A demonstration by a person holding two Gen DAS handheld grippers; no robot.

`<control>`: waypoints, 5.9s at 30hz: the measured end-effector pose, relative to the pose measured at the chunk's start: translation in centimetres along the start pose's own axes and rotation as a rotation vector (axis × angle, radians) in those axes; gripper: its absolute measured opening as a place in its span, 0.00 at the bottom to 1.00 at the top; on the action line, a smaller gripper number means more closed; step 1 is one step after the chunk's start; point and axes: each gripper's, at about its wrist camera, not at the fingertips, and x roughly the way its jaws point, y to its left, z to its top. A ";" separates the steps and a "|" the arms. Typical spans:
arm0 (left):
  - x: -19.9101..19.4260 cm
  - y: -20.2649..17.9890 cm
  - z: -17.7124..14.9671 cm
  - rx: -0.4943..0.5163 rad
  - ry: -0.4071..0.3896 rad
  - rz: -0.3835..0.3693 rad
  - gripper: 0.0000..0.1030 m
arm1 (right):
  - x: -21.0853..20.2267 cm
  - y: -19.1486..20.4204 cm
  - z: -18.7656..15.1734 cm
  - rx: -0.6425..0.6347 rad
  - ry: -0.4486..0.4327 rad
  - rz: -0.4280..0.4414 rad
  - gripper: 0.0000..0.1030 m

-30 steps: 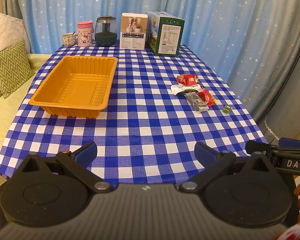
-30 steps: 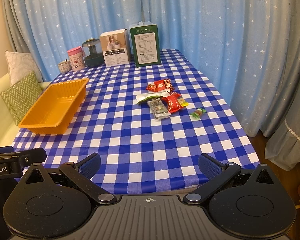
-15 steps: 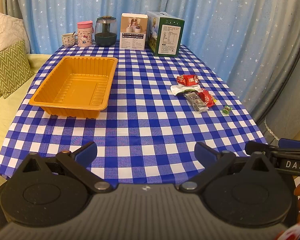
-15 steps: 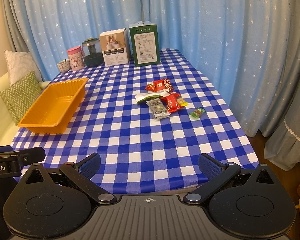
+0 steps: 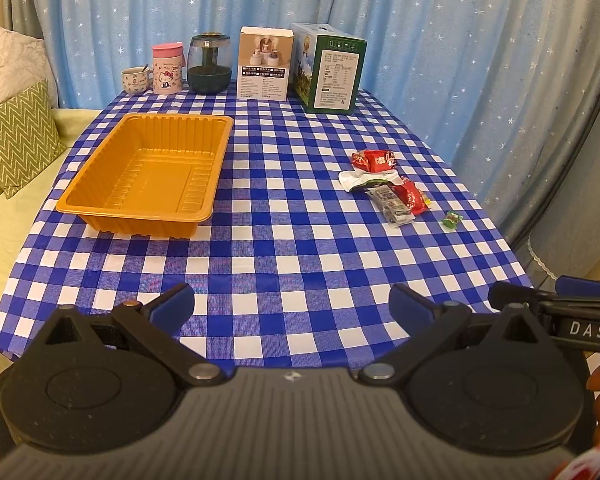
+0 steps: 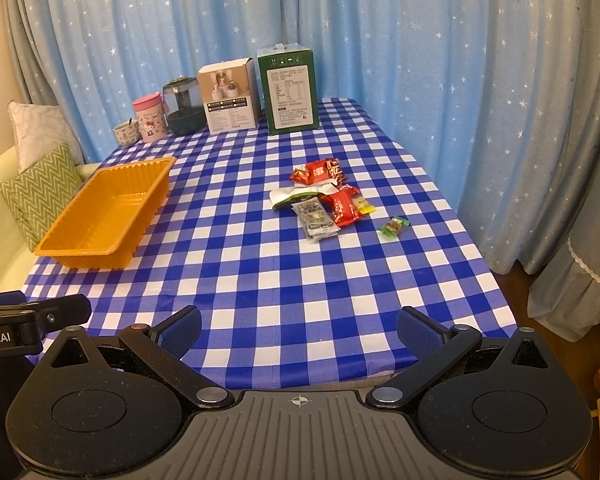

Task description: Organize snacks

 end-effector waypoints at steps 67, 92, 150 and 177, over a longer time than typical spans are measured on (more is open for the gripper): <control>21.4 -6.0 7.0 0.016 0.051 -0.106 0.93 | 19.2 -12.2 6.2 0.159 -0.088 -0.163 0.58; 28.0 -8.5 8.0 -0.013 0.092 -0.188 0.76 | 23.7 -13.1 6.8 0.173 -0.037 -0.211 0.20; 14.3 7.5 9.6 0.045 -0.003 0.002 0.33 | 17.0 6.8 9.9 0.018 -0.061 0.178 0.20; 17.1 21.4 11.1 -0.015 0.047 0.084 0.34 | 24.9 21.0 11.1 -0.088 0.071 0.353 0.20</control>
